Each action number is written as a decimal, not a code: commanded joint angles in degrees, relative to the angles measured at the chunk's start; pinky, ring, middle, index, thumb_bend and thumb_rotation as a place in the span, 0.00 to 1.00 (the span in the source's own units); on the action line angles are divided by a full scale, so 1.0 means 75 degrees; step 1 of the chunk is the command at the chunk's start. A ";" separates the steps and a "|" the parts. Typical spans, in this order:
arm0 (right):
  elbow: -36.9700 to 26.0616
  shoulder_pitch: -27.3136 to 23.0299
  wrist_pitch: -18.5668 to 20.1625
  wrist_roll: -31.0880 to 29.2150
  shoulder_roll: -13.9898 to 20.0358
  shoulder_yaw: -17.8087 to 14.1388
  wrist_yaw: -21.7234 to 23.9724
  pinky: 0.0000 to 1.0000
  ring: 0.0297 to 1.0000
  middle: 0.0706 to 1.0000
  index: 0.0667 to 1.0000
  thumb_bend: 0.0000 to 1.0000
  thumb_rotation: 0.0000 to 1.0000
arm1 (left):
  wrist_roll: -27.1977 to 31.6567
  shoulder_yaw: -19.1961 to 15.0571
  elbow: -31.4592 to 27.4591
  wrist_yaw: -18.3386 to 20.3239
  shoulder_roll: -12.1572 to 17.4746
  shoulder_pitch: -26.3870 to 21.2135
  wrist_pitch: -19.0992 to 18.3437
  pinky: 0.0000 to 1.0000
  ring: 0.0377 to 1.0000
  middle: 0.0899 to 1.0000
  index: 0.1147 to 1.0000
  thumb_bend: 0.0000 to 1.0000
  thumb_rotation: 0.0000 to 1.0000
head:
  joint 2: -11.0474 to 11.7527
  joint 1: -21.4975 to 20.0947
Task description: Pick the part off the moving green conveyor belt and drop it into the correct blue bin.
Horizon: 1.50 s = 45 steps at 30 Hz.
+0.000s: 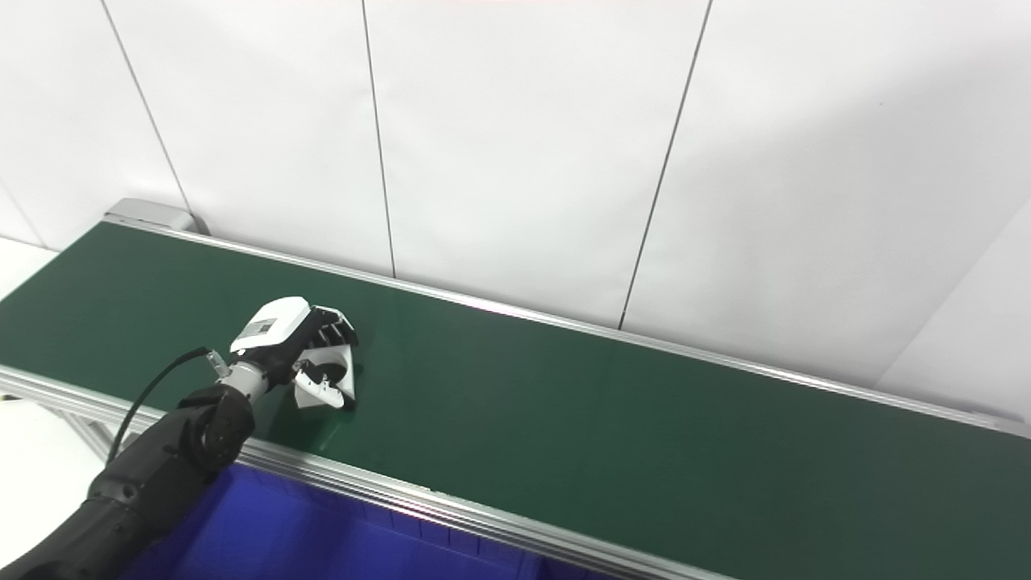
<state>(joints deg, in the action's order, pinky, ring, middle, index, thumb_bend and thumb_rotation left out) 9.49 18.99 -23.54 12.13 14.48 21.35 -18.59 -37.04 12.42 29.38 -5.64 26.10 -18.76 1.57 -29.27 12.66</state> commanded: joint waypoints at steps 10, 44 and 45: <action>-0.0292 0.0008 -0.0448 0.0039 0.0012 -0.0034 -0.0036 0.78 0.77 0.79 0.83 0.82 0.20 | 0.0187 -0.0114 -0.1089 0.0482 0.0324 0.0164 -0.0412 0.26 0.34 0.39 0.48 0.50 0.00 | -0.0133 -0.0162; -0.1358 0.0259 -0.0233 0.0593 -0.0823 -0.0735 0.0811 0.70 0.72 0.76 0.81 0.89 0.34 | 0.3529 -0.0918 -0.5251 0.2369 -0.0122 0.2664 0.1419 0.21 0.34 0.38 0.46 0.49 0.00 | -0.2351 -0.3014; -0.1384 0.0258 -0.0176 0.0607 -0.0878 -0.0770 0.0850 0.70 0.72 0.76 0.81 0.89 0.35 | 0.3564 -0.0847 -0.5107 0.2437 -0.0139 0.2704 0.1548 0.22 0.34 0.38 0.46 0.49 0.00 | -0.2434 -0.3130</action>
<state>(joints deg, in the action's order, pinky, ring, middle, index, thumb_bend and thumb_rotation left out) 1.17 21.30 -23.59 16.27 8.42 16.08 -12.81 -11.67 5.93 -8.99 12.18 24.79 1.96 10.28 -46.85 -10.02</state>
